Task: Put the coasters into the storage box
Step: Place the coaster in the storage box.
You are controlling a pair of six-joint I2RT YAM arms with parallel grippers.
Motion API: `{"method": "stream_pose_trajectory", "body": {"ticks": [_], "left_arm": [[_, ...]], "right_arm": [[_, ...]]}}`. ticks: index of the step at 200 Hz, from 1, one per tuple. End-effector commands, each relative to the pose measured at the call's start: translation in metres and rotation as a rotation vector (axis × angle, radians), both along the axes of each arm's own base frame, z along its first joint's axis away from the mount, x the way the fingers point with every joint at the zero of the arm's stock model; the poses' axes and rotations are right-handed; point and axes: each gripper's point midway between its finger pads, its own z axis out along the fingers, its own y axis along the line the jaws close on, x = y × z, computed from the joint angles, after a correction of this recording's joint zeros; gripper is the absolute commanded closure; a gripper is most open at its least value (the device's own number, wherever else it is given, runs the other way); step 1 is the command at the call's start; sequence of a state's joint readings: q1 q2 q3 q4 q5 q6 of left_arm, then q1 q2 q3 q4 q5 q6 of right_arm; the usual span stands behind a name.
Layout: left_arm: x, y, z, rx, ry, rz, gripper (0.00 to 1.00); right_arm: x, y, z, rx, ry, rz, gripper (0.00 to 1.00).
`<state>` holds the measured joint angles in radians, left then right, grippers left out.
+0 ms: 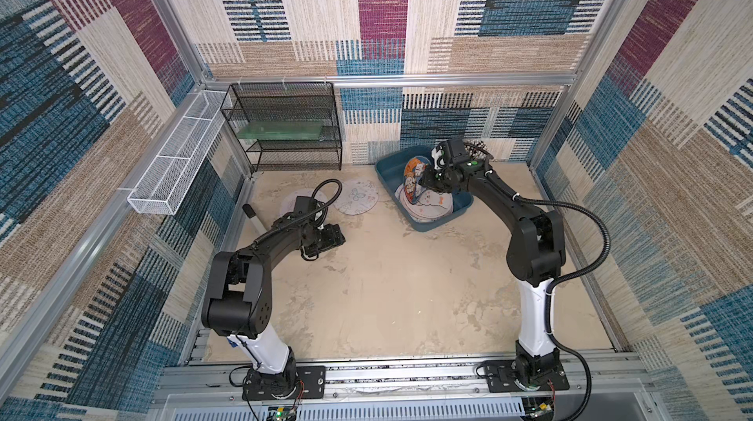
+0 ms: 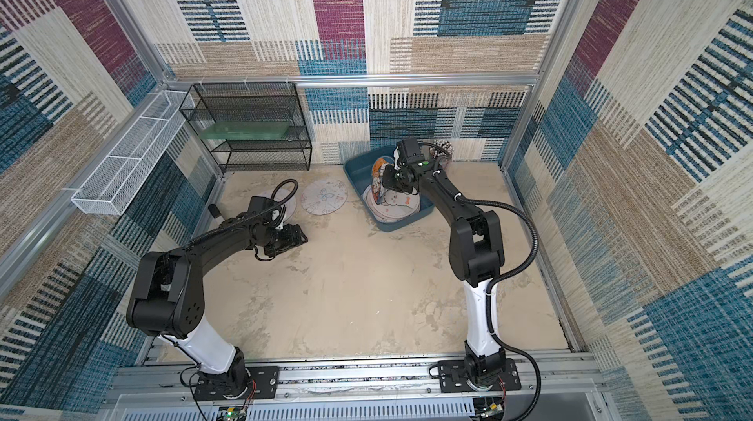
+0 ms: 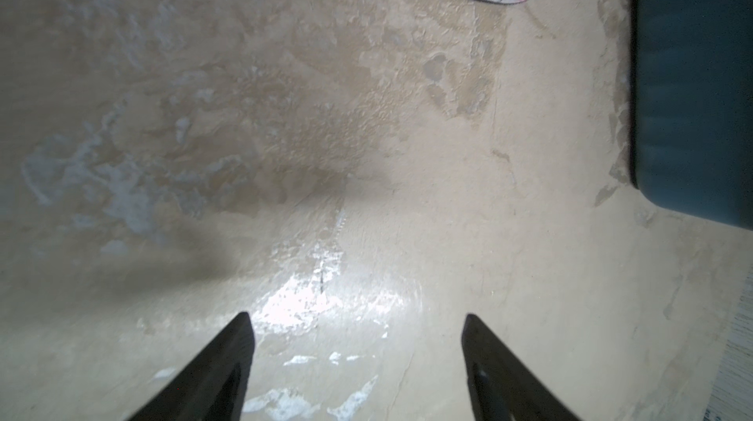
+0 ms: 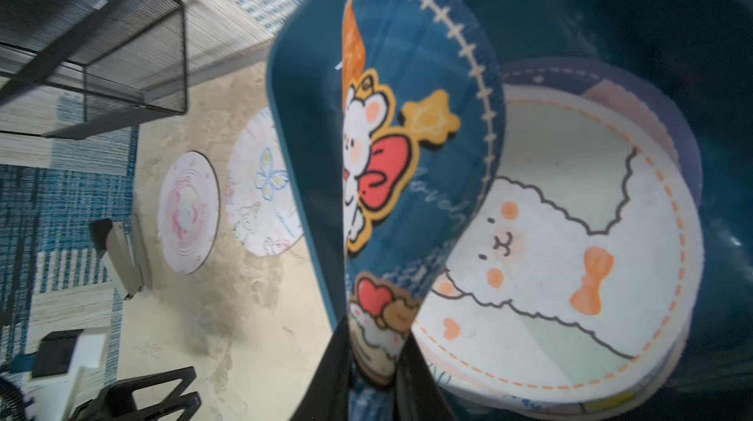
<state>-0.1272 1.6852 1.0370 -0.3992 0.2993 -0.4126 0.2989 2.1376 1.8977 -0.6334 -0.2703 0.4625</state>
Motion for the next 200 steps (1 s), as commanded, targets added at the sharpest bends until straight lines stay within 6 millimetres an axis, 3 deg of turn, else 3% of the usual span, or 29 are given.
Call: {"method": "stream_pose_trajectory", "body": {"ticks": [1, 25, 60, 82, 105, 126, 155, 200], "left_arm": [[-0.004, -0.001, 0.002, -0.009, 0.006, -0.001, 0.21], [-0.005, 0.0, 0.003, -0.002, 0.004, 0.001, 0.21], [-0.004, 0.002, 0.005, 0.007, -0.002, 0.005, 0.2], [0.001, 0.004, 0.008, 0.022, -0.01, 0.011, 0.2], [0.008, 0.01, 0.014, 0.061, -0.028, 0.022, 0.2], [0.019, 0.021, 0.022, 0.119, -0.051, 0.043, 0.2], [0.037, 0.039, 0.033, 0.171, -0.087, 0.093, 0.2], [0.074, 0.087, 0.045, 0.218, -0.127, 0.186, 0.19]], "right_arm": [[0.005, -0.002, -0.013, 0.026, 0.004, 0.013, 0.8], [0.0, -0.019, -0.036, -0.023, 0.071, -0.026, 0.8], [-0.008, -0.04, -0.049, -0.071, 0.119, -0.067, 0.78], [-0.01, -0.051, -0.052, -0.107, 0.137, -0.086, 0.66], [-0.009, -0.054, -0.041, -0.122, 0.106, -0.094, 0.38], [-0.009, -0.055, -0.027, -0.13, 0.09, -0.095, 0.25], [-0.015, -0.054, -0.012, -0.161, 0.076, -0.085, 0.14], [-0.039, -0.044, 0.014, -0.165, 0.054, -0.046, 0.04]]}}
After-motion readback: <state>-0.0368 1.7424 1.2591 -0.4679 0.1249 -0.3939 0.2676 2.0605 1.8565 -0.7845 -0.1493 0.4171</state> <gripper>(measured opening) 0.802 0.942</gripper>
